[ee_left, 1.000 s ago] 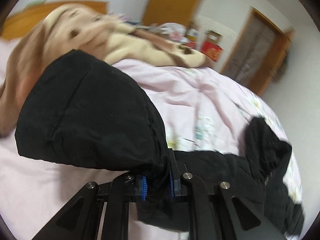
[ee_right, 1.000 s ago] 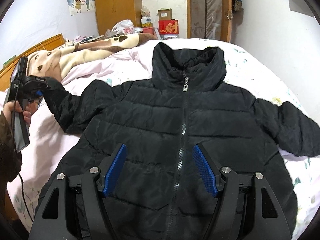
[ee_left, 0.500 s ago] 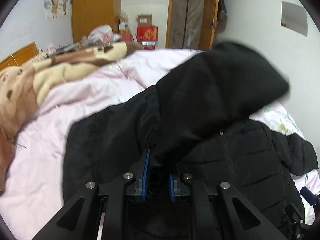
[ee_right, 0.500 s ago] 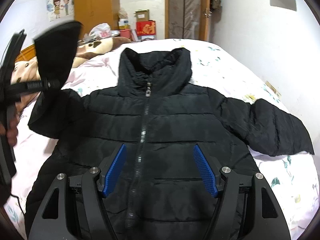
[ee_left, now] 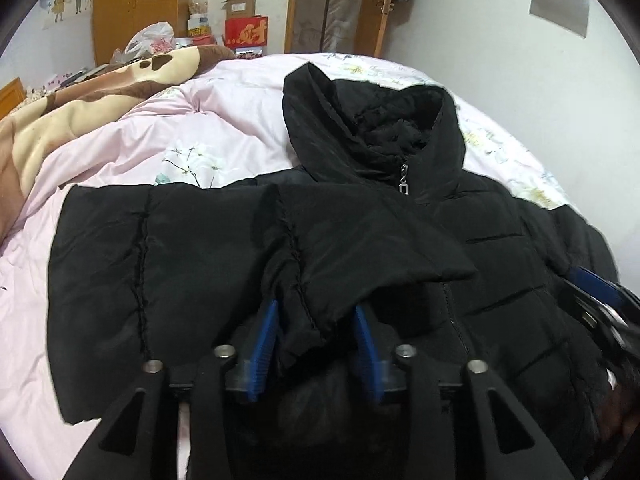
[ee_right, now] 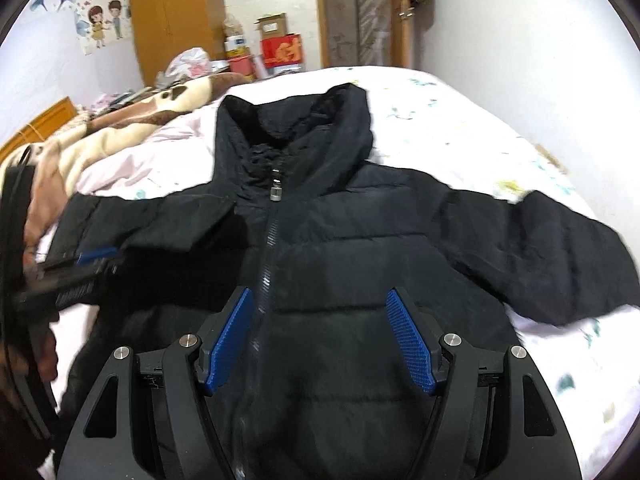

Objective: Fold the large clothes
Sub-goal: 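Fold the held sleeve across the jacket body with the left gripper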

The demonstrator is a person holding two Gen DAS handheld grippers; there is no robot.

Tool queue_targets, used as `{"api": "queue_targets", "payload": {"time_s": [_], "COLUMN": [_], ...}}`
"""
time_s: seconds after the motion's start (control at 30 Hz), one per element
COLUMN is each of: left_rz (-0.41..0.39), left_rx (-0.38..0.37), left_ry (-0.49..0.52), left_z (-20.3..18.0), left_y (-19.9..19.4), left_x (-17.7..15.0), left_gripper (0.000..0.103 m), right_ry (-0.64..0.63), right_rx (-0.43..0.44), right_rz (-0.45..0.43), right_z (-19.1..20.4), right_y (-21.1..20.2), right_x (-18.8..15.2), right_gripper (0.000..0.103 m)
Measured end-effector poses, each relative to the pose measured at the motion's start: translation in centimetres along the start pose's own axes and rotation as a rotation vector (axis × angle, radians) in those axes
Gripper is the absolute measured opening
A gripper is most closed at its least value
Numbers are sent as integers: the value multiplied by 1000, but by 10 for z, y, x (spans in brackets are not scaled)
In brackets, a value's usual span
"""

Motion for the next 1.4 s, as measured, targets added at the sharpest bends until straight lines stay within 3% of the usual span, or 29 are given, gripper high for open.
{"api": "queue_targets", "payload": {"time_s": [0.03,0.1,0.27,0.5,0.63,0.67,0.7,0.77,0.93,1.07,1.2,1.4], "left_rz": [-12,-43,-74,-55,-23,-17,-10,-2,7,-34,-77,-60], "left_rx": [-15,-9,52,157,154,169,174,186,166,179,166,141], "left_ry": [-3,-2,-27,-214,-268,-266,-266,-276,-288,-251,-206,-144], "left_z": [1,11,44,107,124,125,126,125,116,100,77,36], "left_y": [-6,-21,-39,-31,-24,-22,-20,-18,-21,-37,-48,-29], "left_x": [-2,-3,2,-10,-18,-20,-21,-21,-21,-12,2,14], "left_gripper": [60,67,67,67,67,67,67,67,67,67,67,67], "right_ry": [9,21,25,71,106,113,112,102,184,177,188,217], "right_rx": [33,79,232,311,317,328,351,330,412,380,288,148], "right_rz": [4,19,71,186,234,231,221,240,175,102,22,1], "right_z": [2,7,37,75,84,84,85,87,72,54,18,-39], "right_y": [7,22,64,124,138,136,133,131,103,71,34,13], "right_x": [5,14,30,20,16,17,18,19,32,44,54,49], "right_gripper": [69,70,70,70,69,65,36,9,3,3,3,3]}}
Point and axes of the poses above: each gripper's, at about its wrist camera, not at the fingertips, and y roughly the way its jaws point, z to its left, x to its top, the point moved 3 cm from there along y, roughly the way its jaws point, and after that the axes turned 2 degrees about z, right-handed, at the moved point
